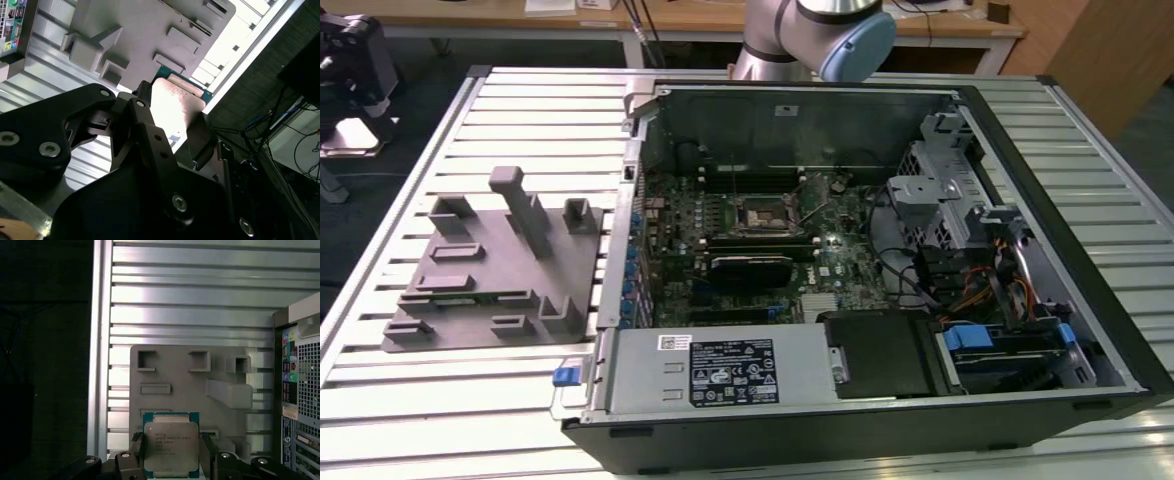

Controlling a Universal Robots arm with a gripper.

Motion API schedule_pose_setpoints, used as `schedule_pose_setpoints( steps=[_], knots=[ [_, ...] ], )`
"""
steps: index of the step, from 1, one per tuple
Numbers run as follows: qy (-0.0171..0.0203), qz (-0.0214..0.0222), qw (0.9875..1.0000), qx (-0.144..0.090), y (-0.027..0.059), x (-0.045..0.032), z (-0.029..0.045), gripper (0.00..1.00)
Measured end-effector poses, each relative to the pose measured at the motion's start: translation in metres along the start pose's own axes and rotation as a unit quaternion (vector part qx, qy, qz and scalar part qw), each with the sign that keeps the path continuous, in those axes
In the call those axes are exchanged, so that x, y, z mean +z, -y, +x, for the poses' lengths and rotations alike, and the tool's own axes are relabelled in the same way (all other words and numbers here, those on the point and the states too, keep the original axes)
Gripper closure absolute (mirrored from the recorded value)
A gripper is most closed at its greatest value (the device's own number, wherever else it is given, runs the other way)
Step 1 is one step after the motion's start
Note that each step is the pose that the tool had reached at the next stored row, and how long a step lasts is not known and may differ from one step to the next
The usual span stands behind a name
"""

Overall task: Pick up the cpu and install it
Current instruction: 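Pick up the cpu and move it towards the insertion slot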

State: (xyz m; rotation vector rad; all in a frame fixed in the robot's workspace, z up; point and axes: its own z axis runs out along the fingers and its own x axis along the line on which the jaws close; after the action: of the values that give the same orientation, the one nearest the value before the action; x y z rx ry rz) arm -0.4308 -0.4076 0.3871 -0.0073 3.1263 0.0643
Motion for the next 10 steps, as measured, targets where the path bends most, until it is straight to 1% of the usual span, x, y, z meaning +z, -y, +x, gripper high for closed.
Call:
schedule_pose_setpoints(
  steps=[3, 4, 10],
  knots=[
    [0.0000, 0.0000, 1.0000, 0.000, 0.0000, 0.0000, -0.0019, 0.47],
    [0.0000, 0.0000, 1.0000, 0.000, 0.0000, 0.0000, -0.0052, 0.47],
    [0.0000, 0.0000, 1.0000, 0.000, 0.0000, 0.0001, -0.0091, 0.47]
  ],
)
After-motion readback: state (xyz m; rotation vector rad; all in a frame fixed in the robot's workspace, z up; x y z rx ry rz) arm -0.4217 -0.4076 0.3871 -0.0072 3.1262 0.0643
